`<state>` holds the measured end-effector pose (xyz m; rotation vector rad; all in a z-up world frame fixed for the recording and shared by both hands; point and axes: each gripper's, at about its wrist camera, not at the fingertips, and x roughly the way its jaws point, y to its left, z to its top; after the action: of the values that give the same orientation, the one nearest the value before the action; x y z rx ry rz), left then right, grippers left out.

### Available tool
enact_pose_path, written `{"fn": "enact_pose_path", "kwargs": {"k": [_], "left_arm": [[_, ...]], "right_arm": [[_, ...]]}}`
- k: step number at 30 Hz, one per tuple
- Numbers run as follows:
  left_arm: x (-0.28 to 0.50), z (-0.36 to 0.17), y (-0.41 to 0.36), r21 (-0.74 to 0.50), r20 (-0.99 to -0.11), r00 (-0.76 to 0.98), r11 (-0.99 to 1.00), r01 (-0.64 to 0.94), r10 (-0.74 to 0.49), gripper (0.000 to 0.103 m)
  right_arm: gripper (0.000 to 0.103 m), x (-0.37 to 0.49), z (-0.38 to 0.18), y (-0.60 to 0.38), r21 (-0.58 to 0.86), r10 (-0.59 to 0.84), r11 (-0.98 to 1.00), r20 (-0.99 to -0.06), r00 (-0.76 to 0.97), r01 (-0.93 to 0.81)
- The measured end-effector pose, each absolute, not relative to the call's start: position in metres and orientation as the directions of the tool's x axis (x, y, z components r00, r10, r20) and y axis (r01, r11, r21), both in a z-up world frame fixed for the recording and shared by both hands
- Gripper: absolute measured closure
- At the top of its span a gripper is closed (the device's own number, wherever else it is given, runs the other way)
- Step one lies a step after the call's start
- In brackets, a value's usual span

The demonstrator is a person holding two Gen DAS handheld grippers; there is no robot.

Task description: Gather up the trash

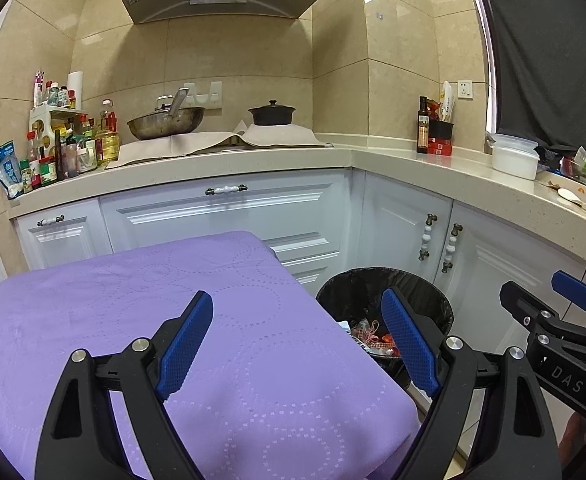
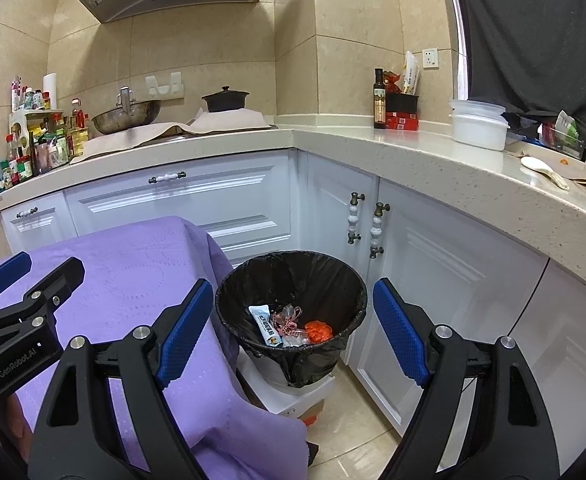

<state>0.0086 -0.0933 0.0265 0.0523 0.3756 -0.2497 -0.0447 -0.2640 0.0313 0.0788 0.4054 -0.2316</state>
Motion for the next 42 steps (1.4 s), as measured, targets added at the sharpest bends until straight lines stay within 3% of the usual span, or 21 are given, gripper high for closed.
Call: {"fn": "enact_pose_path", "kwargs": {"k": [42], "left_arm": [[0.0094,0.023,-0.0979,0.012,-0.378,0.895,0.966,0.26,-0.236,0.019]], "right_arm": [[0.023,-0.0376,0.0287,-0.2734,0.029,-0.212,0.969,-0.408,0.888,0.245]]}}
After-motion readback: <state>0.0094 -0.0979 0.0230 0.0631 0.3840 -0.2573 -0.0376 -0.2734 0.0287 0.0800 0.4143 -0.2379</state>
